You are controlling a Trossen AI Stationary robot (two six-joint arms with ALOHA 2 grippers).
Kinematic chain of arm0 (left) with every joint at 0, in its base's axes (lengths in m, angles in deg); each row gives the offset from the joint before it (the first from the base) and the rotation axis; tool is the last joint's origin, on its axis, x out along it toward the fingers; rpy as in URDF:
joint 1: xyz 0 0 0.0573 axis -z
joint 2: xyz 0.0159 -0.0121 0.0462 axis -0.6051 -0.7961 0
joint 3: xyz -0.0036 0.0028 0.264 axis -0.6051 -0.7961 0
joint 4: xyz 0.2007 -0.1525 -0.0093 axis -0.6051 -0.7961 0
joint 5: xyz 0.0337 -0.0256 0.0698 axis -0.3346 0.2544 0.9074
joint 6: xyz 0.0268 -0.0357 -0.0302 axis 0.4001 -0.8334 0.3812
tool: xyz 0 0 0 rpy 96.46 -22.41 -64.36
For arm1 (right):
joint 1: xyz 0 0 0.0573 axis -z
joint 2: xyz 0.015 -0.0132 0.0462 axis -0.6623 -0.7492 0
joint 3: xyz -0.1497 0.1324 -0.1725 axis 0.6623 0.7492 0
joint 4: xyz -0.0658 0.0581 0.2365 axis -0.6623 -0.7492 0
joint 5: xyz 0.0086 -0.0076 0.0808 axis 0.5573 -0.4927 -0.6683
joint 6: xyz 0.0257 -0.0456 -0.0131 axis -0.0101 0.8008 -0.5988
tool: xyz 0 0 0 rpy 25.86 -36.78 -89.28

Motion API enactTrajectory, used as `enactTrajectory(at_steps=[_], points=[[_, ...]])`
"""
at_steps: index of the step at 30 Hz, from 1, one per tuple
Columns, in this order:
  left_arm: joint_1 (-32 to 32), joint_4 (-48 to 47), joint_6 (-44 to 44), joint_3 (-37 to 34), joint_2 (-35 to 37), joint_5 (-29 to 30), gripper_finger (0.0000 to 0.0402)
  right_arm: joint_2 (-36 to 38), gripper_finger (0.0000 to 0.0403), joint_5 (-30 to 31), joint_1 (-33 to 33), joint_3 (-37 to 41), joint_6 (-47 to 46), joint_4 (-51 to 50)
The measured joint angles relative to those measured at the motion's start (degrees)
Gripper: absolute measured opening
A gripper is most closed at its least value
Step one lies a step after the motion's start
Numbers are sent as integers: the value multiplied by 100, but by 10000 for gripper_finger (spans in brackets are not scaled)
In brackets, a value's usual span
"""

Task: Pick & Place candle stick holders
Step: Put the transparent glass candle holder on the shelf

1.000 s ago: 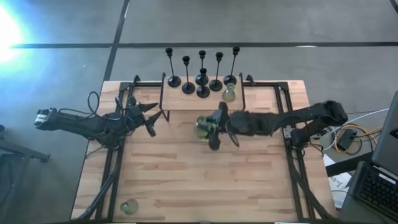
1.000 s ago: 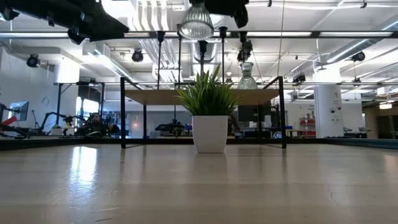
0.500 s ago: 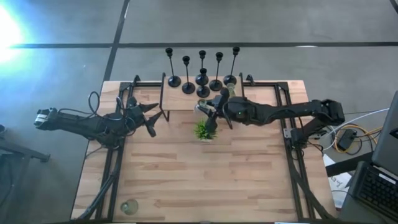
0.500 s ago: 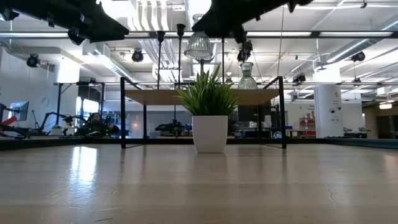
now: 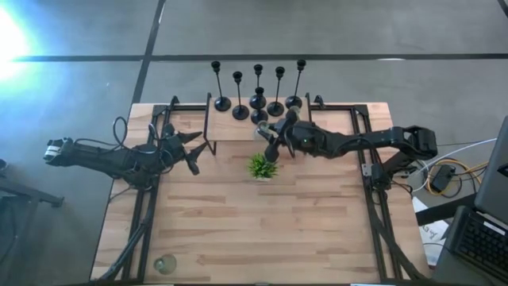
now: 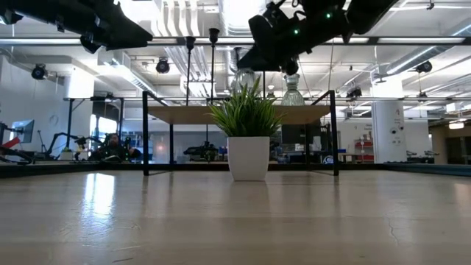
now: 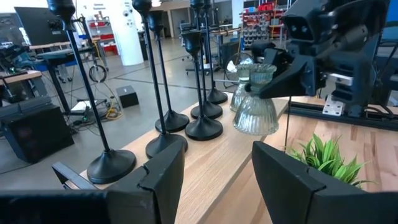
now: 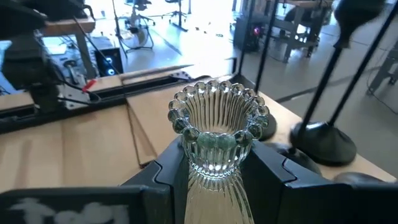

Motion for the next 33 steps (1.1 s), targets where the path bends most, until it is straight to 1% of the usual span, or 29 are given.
enactTrajectory(at_steps=[4, 7, 13, 16, 20, 22, 24, 33], points=[[0, 4, 1, 0, -4, 0, 193, -2, 109, -22, 66, 22, -4, -3], [-1, 4, 2, 0, -4, 0, 193, -4, 109, -169, 109, 12, -7, -5], [-2, 4, 1, 0, -4, 0, 193, -5, 109, -179, 155, 19, -7, -34], [0, 2, 0, 0, -4, 0, 193, -7, 109, -319, 180, 19, -4, -38], [-2, -6, 2, 0, -4, 0, 193, -7, 109, -340, 226, 19, 13, -42], [-2, -11, 2, 0, -4, 0, 193, -7, 109, -469, 273, 19, 26, -44], [-2, -11, 2, 0, -4, 0, 193, -60, 109, -608, 320, 18, 25, -19], [0, -17, 2, -2, -9, 0, 193, -346, 109, -619, 419, -71, 77, -24]])
